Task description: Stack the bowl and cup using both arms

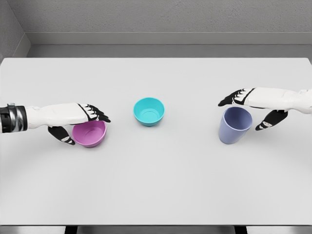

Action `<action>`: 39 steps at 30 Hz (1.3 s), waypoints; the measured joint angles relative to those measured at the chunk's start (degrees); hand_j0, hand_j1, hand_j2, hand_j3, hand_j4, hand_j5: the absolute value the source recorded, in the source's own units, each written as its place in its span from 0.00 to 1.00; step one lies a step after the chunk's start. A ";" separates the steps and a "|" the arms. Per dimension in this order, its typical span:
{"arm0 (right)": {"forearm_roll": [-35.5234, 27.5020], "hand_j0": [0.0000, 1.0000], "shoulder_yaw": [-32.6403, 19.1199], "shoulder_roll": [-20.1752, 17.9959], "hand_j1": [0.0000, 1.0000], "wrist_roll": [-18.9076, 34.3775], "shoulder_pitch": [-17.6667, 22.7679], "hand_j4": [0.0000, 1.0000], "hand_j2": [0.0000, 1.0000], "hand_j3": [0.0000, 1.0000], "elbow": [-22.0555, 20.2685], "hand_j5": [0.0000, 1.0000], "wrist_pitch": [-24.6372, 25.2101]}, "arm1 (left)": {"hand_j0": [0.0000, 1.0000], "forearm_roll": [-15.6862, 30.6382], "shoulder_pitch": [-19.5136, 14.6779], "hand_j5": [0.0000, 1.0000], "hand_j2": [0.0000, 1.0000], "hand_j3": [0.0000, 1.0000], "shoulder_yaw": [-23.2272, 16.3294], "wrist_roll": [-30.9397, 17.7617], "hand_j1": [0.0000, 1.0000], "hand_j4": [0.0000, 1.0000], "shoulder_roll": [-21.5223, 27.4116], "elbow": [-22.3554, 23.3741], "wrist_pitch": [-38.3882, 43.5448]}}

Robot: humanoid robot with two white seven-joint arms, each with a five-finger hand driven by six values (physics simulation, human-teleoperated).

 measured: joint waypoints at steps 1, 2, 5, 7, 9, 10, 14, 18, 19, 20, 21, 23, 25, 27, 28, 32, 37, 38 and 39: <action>0.00 1.00 0.01 0.00 1.00 -0.01 0.09 1.00 1.00 1.00 0.00 1.00 0.00 | 1.00 -0.03 0.00 1.00 1.00 1.00 0.00 0.00 1.00 1.00 -0.31 0.06 0.00; 0.00 1.00 0.01 0.00 1.00 0.00 0.09 1.00 1.00 1.00 0.00 1.00 0.00 | 1.00 -0.03 0.09 1.00 1.00 1.00 0.00 0.00 1.00 1.00 -0.53 0.15 0.00; 0.00 1.00 0.04 0.00 1.00 0.00 0.00 1.00 1.00 1.00 -0.03 1.00 0.00 | 1.00 -0.03 0.09 1.00 1.00 1.00 0.00 0.00 1.00 1.00 -0.97 0.61 0.00; 0.00 1.00 0.03 0.00 1.00 0.00 0.00 1.00 1.00 1.00 -0.06 1.00 0.00 | 0.94 -0.04 0.35 0.94 0.94 0.94 0.01 0.00 0.94 0.94 -1.08 0.77 0.00; 0.00 1.00 0.04 0.00 1.00 0.01 0.00 1.00 1.00 1.00 -0.04 1.00 0.00 | 0.86 0.03 0.44 0.86 0.86 0.86 0.05 -0.05 0.86 0.86 -1.09 0.83 0.02; 0.00 1.00 0.05 0.00 1.00 0.02 0.09 1.00 1.00 1.00 -0.03 1.00 0.00 | 0.82 0.08 0.44 0.82 0.82 0.82 0.03 -0.03 0.82 0.82 -1.10 0.83 0.01; 0.00 1.00 0.04 -0.01 1.00 0.02 0.00 1.00 1.00 1.00 -0.03 1.00 0.00 | 0.74 0.11 0.44 0.74 0.74 0.74 0.00 -0.01 0.74 0.74 -1.05 0.84 -0.01; 0.00 1.00 0.01 -0.03 1.00 0.01 0.00 1.00 1.00 1.00 -0.04 1.00 0.00 | 0.73 0.11 0.44 0.73 0.73 0.73 -0.01 -0.03 0.73 0.73 -0.93 0.82 -0.03; 0.00 1.00 0.02 -0.02 1.00 0.01 -0.09 1.00 1.00 1.00 -0.05 1.00 0.00 | 0.73 0.13 0.53 0.73 0.73 0.73 -0.01 -0.02 0.73 0.73 -0.90 0.80 -0.02; 0.00 1.00 0.00 -0.04 1.00 0.01 -0.09 1.00 1.00 1.00 -0.06 1.00 0.00 | 0.73 0.13 0.53 0.73 0.73 0.73 -0.01 -0.01 0.73 0.73 -0.86 0.79 -0.02; 0.00 1.00 0.00 -0.05 1.00 0.00 -0.09 1.00 1.00 1.00 -0.07 1.00 0.00 | 0.73 0.14 0.53 0.73 0.73 0.73 -0.01 -0.01 0.73 0.73 -0.83 0.78 -0.02; 0.00 1.00 -0.01 -0.06 1.00 -0.01 -0.09 1.00 1.00 1.00 -0.09 1.00 0.00 | 0.72 0.15 0.62 0.72 0.72 0.72 -0.01 -0.02 0.72 0.72 -0.77 0.76 -0.03; 0.00 1.00 -0.02 -0.05 1.00 -0.01 -0.09 1.00 1.00 1.00 -0.10 1.00 0.00 | 0.71 0.12 0.97 0.71 0.71 0.71 0.03 -0.02 0.71 0.71 -0.72 0.76 -0.03; 0.00 1.00 -0.02 -0.06 1.00 -0.02 -0.09 1.00 1.00 1.00 -0.12 1.00 0.00 | 0.71 0.11 0.97 0.71 0.71 0.71 0.09 -0.02 0.71 0.71 -0.72 0.76 -0.03; 0.00 1.00 -0.02 -0.07 1.00 -0.02 -0.09 1.00 1.00 1.00 -0.14 1.00 0.00 | 0.70 0.11 0.97 0.70 0.70 0.70 0.11 -0.02 0.70 0.70 -0.72 0.75 -0.03; 0.00 1.00 -0.03 -0.08 1.00 -0.03 -0.26 1.00 1.00 1.00 -0.17 1.00 0.00 | 0.70 0.17 0.97 0.70 0.70 0.70 0.66 -0.01 0.70 0.70 -0.55 0.55 -0.03; -0.01 1.00 -0.16 -0.32 1.00 -0.03 -0.44 1.00 1.00 1.00 -0.19 1.00 0.00 | 0.67 0.07 0.18 0.67 0.67 0.67 1.12 -0.01 0.67 0.67 -0.46 0.27 -0.02; 0.00 1.00 -0.17 -0.40 1.00 -0.03 -0.44 1.00 1.00 1.00 -0.20 1.00 0.00 | 0.67 0.04 0.00 0.67 0.67 0.67 1.15 -0.01 0.67 0.67 -0.47 0.23 -0.02; 0.00 1.00 -0.18 -0.46 1.00 -0.03 -0.44 1.00 1.00 1.00 -0.22 1.00 0.00 | 0.67 -0.02 -0.09 0.67 0.67 0.67 1.25 -0.03 0.67 0.67 -0.48 0.21 -0.04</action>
